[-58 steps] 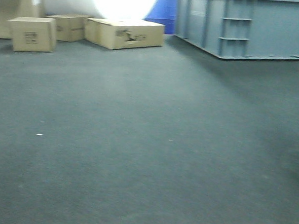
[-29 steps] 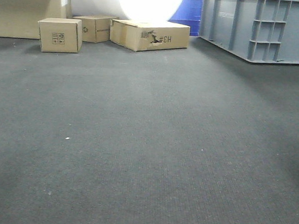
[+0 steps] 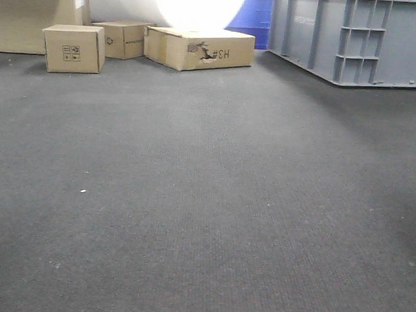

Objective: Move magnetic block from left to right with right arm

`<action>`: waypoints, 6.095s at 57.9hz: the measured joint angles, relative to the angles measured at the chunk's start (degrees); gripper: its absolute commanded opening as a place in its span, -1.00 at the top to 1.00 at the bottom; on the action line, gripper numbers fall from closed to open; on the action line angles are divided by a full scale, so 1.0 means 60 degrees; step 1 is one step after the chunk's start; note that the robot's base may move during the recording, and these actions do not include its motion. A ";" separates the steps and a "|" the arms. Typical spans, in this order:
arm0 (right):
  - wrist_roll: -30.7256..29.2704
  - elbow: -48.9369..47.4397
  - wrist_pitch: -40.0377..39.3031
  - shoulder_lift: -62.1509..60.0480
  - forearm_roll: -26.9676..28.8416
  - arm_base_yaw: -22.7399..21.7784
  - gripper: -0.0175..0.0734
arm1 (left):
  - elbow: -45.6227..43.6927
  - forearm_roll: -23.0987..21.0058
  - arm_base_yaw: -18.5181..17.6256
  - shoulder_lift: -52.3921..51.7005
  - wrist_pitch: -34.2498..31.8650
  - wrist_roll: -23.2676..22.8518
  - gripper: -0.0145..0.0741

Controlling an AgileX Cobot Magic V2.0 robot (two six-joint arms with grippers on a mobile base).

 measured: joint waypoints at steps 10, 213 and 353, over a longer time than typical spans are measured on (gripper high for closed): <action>0.0000 0.0000 -0.0060 0.0000 0.0000 0.0000 0.06 | 0.0000 0.0000 0.0000 0.0000 0.0000 0.0000 0.96; 0.0042 -0.3714 0.3361 0.7311 0.0272 0.0753 0.56 | 0.0000 0.0000 0.0000 0.0000 0.0000 0.0000 0.96; -0.0248 0.3686 -0.1127 -0.2792 0.0466 -0.0311 0.56 | 0.0000 0.0000 0.0000 0.0000 0.0000 0.0000 0.96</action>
